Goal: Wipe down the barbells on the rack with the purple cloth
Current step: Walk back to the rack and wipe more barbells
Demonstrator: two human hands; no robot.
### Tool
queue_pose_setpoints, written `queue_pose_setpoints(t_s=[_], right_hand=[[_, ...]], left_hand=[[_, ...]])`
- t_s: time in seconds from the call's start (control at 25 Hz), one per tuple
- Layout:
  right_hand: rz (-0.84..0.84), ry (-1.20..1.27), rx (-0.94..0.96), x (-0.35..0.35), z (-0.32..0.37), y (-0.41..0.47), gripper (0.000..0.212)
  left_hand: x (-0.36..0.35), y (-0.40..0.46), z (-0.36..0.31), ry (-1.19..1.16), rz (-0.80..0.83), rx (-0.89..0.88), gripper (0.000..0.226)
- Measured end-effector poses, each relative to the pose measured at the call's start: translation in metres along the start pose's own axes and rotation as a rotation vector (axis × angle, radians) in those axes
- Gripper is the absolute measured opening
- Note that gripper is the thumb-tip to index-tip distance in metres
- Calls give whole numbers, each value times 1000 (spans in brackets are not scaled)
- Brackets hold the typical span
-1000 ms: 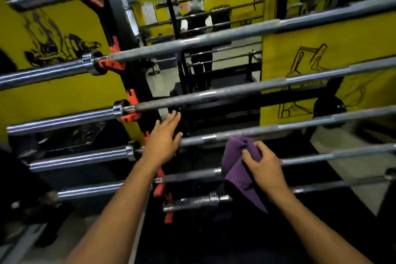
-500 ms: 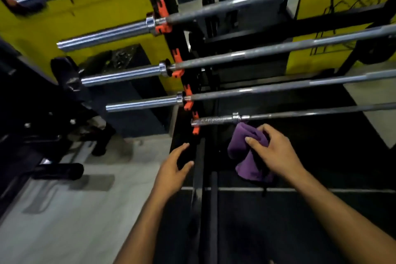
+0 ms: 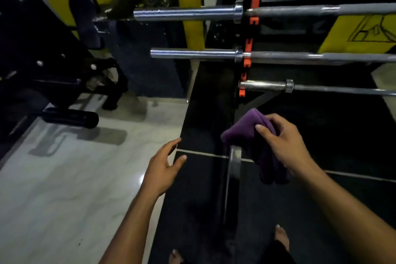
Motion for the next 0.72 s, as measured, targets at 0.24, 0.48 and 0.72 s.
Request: queue_pose_setpoints(t_s=[0.24, 0.48, 0.72], right_hand=[[-12, 33, 11, -134, 65, -33, 9], [-70, 84, 158, -150, 132, -8, 22], [-330, 329, 294, -96, 206, 41, 9]], left_hand=[[118, -14, 92, 125, 27, -52, 53], [166, 38, 74, 186, 8, -178, 56], [186, 121, -75, 105, 78, -513, 61]])
Point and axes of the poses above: each hand's wrist, its own y-axis towards the middle knuckle, its own x-axis out of the back of the hand, z = x × y, the point moved 3 cm from there along y, towards the middle knuckle, and after that the axes turned 4 degrees about y, right-handed, at the moved point
